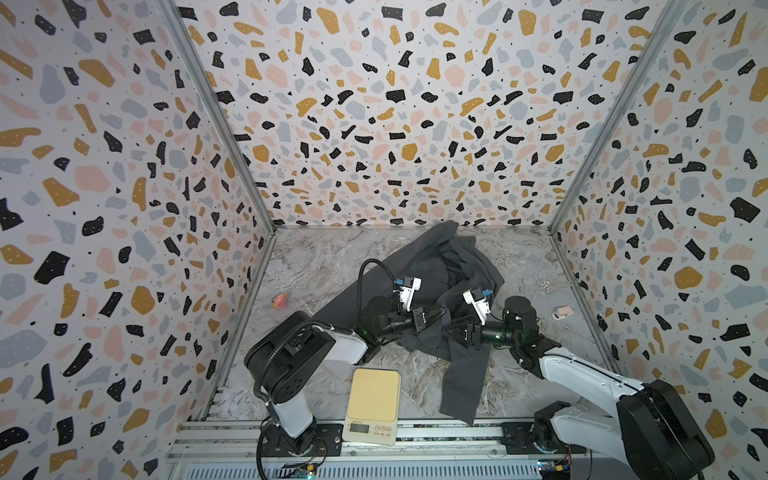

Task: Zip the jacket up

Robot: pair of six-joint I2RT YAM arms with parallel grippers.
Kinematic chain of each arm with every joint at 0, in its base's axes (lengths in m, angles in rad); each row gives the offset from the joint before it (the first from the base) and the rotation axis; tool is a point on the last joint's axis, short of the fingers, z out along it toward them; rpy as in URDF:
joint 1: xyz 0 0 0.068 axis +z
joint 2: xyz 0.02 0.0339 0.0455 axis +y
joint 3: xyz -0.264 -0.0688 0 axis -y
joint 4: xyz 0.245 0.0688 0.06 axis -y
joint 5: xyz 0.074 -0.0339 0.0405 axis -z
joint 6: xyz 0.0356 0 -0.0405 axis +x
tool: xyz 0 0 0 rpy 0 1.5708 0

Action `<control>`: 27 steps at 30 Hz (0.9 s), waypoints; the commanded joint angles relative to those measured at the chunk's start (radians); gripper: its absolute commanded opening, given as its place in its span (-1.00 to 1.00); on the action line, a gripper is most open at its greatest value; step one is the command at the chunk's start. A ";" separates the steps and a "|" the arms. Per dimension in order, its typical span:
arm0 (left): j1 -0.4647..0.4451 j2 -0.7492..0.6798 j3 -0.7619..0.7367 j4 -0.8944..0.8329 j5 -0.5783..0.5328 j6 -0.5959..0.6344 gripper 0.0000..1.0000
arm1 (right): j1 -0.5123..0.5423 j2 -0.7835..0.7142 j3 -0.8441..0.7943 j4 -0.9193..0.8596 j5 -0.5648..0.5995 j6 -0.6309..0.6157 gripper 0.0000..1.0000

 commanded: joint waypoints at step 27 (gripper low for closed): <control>-0.001 -0.165 0.029 -0.460 -0.103 0.357 0.35 | -0.001 0.056 0.042 -0.013 0.062 0.001 -1.00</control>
